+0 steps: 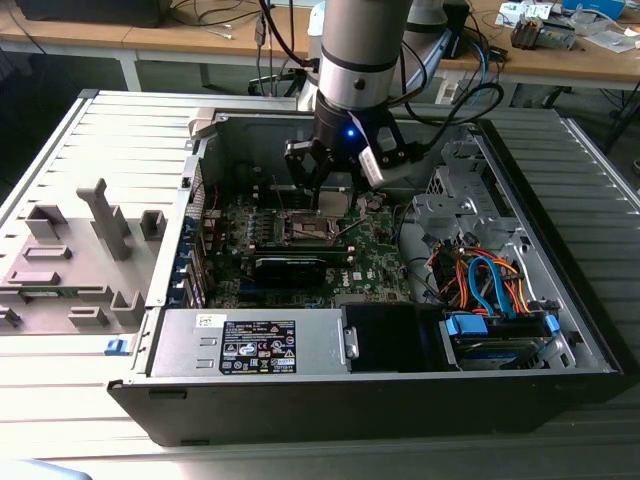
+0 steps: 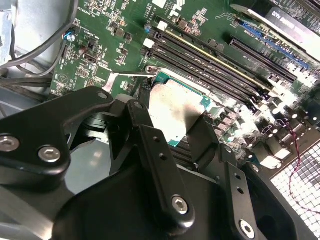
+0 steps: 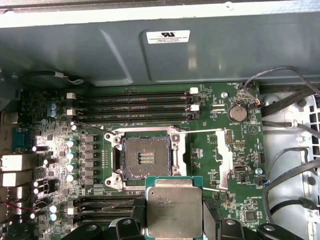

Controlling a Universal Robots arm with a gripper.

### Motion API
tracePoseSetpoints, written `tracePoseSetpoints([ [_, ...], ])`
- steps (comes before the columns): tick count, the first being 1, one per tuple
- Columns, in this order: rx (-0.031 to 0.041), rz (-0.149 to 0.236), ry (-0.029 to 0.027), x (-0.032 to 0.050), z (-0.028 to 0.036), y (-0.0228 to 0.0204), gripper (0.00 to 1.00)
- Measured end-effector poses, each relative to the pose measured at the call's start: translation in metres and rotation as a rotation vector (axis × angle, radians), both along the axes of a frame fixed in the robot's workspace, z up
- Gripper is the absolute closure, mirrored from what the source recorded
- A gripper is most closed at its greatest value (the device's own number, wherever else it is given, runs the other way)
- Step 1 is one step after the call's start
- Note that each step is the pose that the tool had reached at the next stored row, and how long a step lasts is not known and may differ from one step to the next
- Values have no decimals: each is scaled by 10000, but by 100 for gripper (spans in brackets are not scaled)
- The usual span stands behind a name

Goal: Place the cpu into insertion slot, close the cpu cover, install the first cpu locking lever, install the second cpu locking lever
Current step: 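Place the cpu into insertion slot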

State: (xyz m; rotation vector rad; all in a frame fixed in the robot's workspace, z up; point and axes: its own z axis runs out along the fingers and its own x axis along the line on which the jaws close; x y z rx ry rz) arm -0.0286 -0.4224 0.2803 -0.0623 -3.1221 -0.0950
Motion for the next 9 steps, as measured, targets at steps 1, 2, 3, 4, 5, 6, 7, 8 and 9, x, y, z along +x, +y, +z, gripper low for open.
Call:
tracePoseSetpoints([
  [1, -2, -141, -1, 0, -1, 0, 45],
  [2, -5, -195, -1, 0, -2, 0, 45],
  [3, -8, -226, 0, 0, -2, 0, 45],
  [4, -12, -259, -1, 0, -3, 0, 45],
  [5, -15, -291, -1, 0, -4, 0, 45],
  [6, -20, -323, -1, 0, -5, 0, 45],
  [7, -26, -352, -1, 0, -6, 0, 45],
  [8, -33, -382, -1, 0, -7, 0, 45],
  [9, -38, -410, -1, 0, -8, 0, 45],
])
